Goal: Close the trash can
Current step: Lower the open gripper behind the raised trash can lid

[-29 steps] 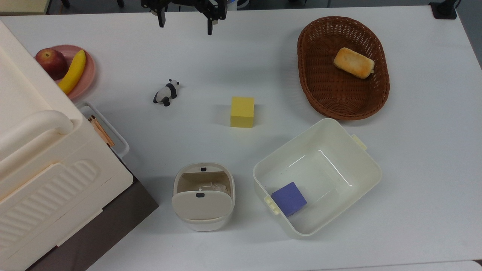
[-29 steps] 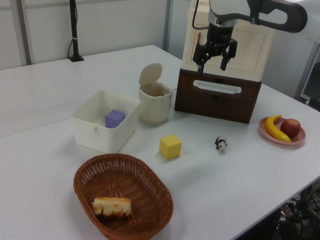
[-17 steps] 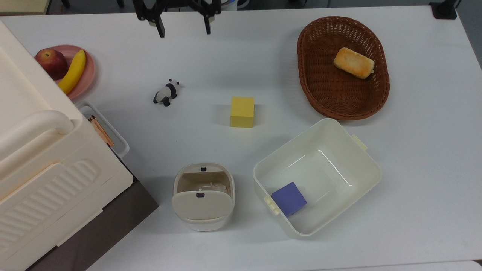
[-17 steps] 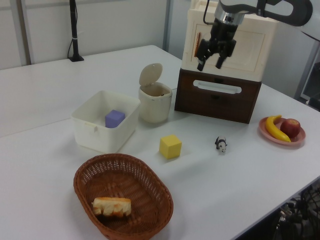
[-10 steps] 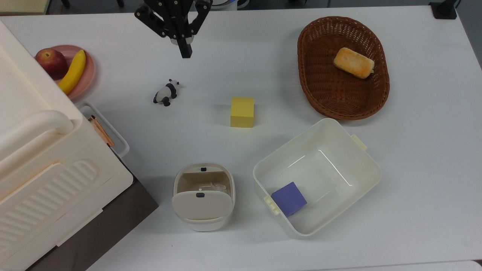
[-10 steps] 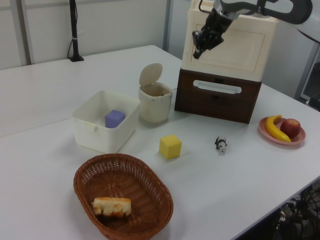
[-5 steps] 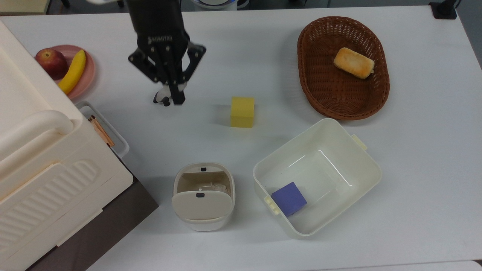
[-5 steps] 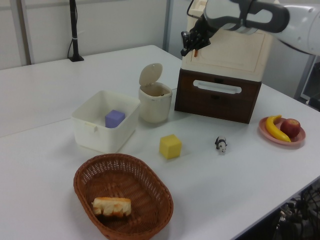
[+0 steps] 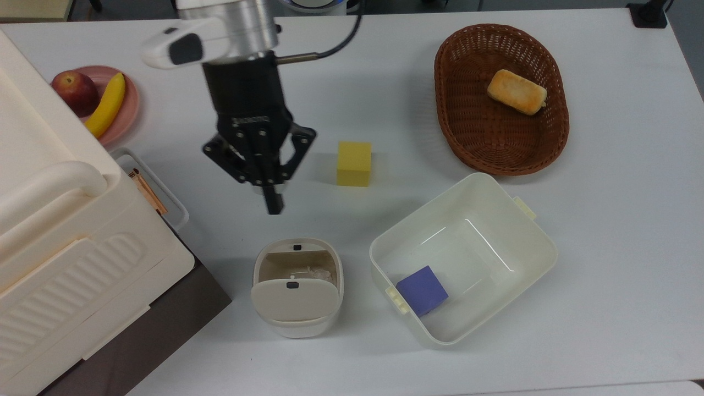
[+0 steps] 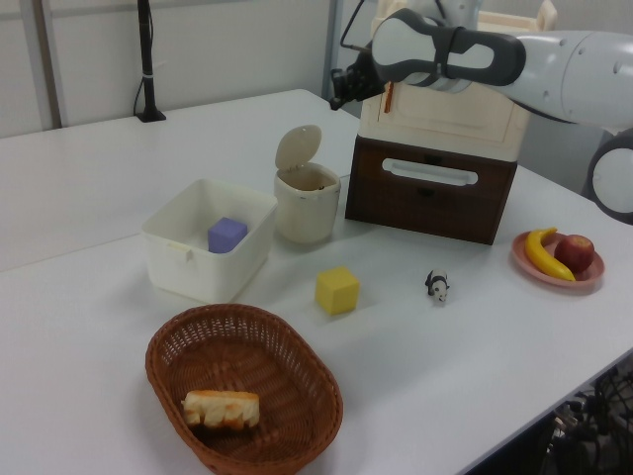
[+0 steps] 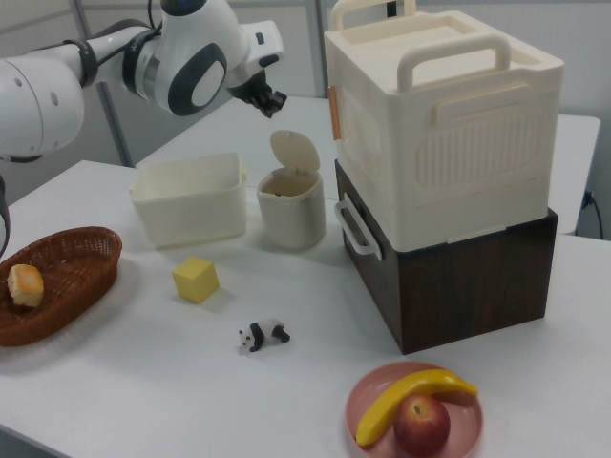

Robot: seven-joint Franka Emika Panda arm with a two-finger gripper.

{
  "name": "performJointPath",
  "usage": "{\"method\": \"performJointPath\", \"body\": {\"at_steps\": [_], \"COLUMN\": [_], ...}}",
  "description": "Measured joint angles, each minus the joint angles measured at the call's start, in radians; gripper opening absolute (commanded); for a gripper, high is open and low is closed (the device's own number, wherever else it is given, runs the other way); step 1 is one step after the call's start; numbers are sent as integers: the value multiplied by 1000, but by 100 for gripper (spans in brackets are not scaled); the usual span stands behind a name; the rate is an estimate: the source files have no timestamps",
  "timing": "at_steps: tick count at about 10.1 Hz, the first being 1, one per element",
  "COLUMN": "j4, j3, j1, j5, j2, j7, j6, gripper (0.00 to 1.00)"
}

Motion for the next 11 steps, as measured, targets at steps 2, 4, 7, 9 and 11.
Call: {"method": "performJointPath", "body": {"at_steps": [2, 4, 7, 9, 11], "j4": [20, 63, 84, 88, 92], "j3": [43, 50, 50, 50, 50], "j1": [0, 0, -2, -6, -8], "j5": [0, -3, -48, -65, -83], "j2": [10, 47, 109, 145, 160], "j7": [-54, -73, -78, -80, -84], "j6": [41, 110, 243, 292, 298], "gripper": [0, 0, 0, 0, 0]}}
